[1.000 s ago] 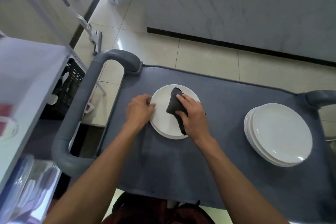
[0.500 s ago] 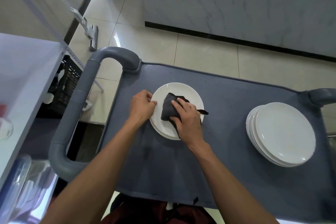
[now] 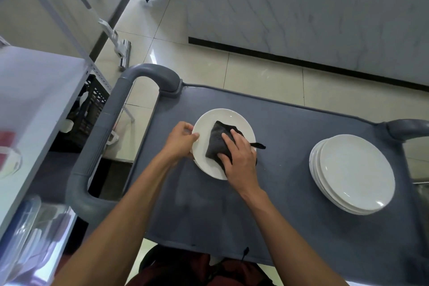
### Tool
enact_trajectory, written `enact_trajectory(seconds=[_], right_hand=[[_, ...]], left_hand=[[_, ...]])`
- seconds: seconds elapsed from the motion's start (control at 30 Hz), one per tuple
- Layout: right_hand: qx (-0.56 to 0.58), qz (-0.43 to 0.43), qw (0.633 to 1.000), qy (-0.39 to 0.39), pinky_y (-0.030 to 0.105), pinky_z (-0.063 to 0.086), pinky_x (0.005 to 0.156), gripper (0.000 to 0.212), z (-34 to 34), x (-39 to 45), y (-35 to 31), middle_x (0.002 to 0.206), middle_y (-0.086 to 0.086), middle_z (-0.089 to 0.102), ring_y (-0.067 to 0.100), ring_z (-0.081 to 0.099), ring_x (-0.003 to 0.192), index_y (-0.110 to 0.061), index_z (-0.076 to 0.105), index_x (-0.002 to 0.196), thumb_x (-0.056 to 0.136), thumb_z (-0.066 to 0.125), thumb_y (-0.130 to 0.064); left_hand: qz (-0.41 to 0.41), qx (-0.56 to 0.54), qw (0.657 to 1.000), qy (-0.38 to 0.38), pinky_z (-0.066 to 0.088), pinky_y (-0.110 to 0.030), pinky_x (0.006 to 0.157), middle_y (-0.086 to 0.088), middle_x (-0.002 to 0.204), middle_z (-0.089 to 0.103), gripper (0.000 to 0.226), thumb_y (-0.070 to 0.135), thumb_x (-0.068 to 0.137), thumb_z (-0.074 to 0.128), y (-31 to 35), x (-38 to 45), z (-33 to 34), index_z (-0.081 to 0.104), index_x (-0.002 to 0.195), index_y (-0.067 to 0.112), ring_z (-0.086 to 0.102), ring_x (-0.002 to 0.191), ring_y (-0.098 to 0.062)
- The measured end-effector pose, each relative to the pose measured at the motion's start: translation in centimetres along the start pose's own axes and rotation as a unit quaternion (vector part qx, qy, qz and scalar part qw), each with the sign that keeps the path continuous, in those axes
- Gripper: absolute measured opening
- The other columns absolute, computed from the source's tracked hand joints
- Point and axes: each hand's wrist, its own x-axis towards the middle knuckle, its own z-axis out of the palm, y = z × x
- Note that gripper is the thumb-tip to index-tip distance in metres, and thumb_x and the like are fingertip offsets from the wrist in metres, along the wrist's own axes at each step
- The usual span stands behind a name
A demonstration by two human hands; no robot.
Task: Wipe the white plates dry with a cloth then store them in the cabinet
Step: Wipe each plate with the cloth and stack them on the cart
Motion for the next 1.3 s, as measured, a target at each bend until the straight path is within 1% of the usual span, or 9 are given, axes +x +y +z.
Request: enact_trajectory(seconds=[0.13,0.23,0.37,0.5,0.73,0.83,0.93,1.1,1.3], right_hand=[[0.006,-0.001,1.0,-0.006,0.053,0.041,0.105,0.054,-0.2,-0.2,0.0,0.153,0.005,0.045,0.027,0.042,0.14,-0.025,0.05,0.144,0.091,0.06,-0.033],[0.012,-0.006,1.0,-0.016,0.054,0.041,0.105,0.053,-0.3,-0.3,0.0,0.153,0.005,0.045,0.027,0.042,0.139,-0.025,0.05,0.144,0.092,0.059,-0.033],[0.018,-0.006,1.0,-0.014,0.055,0.04,0.106,0.053,-0.5,-0.7,0.0,0.153,0.003,0.045,0.025,0.041,0.14,-0.026,0.05,0.144,0.092,0.059,-0.032],[0.021,-0.008,1.0,-0.002,0.055,0.04,0.106,0.052,-0.5,-1.0,-0.1,0.152,0.001,0.046,0.025,0.042,0.14,-0.027,0.051,0.143,0.092,0.058,-0.031],[-0.017,-0.038,0.999,0.003,0.049,0.038,0.102,0.052,-1.4,-2.5,-0.4,0.156,-0.002,0.041,0.024,0.038,0.142,-0.03,0.048,0.146,0.094,0.051,-0.031],[-0.031,-0.057,0.998,0.02,0.049,0.036,0.1,0.05,-2.7,-2.6,-0.6,0.157,-0.003,0.04,0.023,0.036,0.142,-0.034,0.048,0.145,0.095,0.045,-0.035],[-0.044,-0.071,0.995,0.051,0.049,0.036,0.097,0.049,-4.4,-1.8,-1.6,0.156,-0.002,0.041,0.024,0.038,0.142,-0.032,0.05,0.144,0.095,0.044,-0.036],[-0.071,-0.078,0.99,0.096,0.049,0.032,0.1,0.047,-7.0,-0.3,-3.4,0.159,-0.002,0.037,0.023,0.037,0.143,-0.034,0.047,0.146,0.099,0.04,-0.036],[-0.093,-0.084,0.984,0.123,0.052,0.031,0.104,0.048,-8.9,0.4,-4.1,0.162,-0.002,0.031,0.023,0.032,0.147,-0.033,0.042,0.15,0.102,0.038,-0.034]], left_hand=[[-0.025,-0.093,0.994,-0.051,0.062,-0.048,0.071,-0.018,0.108,0.068,0.02,-0.003,0.093,0.061,-0.3,-1.2,-0.1,0.061,0.11,0.008,0.068,0.085,-0.027],[-0.023,-0.119,0.988,-0.092,0.056,-0.056,0.087,-0.02,0.108,0.07,0.038,-0.014,0.087,0.055,-0.6,-2.3,0.1,0.068,0.113,0.01,0.066,0.091,-0.031],[-0.01,-0.156,0.977,-0.148,0.06,-0.042,0.073,-0.014,0.115,0.071,0.063,-0.022,0.085,0.049,-1.1,-3.5,-0.2,0.065,0.127,0.022,0.068,0.101,-0.032],[0.005,-0.162,0.969,-0.187,0.059,-0.059,0.084,-0.019,0.126,0.065,0.08,-0.024,0.083,0.052,-1.8,-4.2,-0.3,0.057,0.139,0.033,0.066,0.113,-0.04],[0.034,-0.175,0.964,-0.199,0.055,-0.064,0.089,-0.021,0.119,0.068,0.081,-0.027,0.079,0.048,-1.8,-5.7,0.2,0.06,0.136,0.029,0.065,0.112,-0.042],[0.043,-0.176,0.961,-0.21,0.059,-0.057,0.084,-0.02,0.114,0.07,0.079,-0.027,0.078,0.048,-1.1,-6.5,0.6,0.062,0.134,0.026,0.067,0.107,-0.04],[0.056,-0.168,0.955,-0.238,0.061,-0.047,0.076,-0.013,0.106,0.07,0.079,-0.029,0.078,0.044,0.0,-7.4,1.2,0.065,0.129,0.028,0.07,0.095,-0.03],[0.09,-0.16,0.945,-0.272,0.058,-0.05,0.082,-0.015,0.116,0.07,0.085,-0.028,0.078,0.042,1.7,-8.7,2.4,0.059,0.137,0.03,0.069,0.104,-0.031],[0.119,-0.177,0.94,-0.267,0.059,-0.051,0.074,-0.015,0.119,0.071,0.085,-0.028,0.075,0.039,3.4,-9.9,3.2,0.062,0.132,0.031,0.069,0.107,-0.033]])
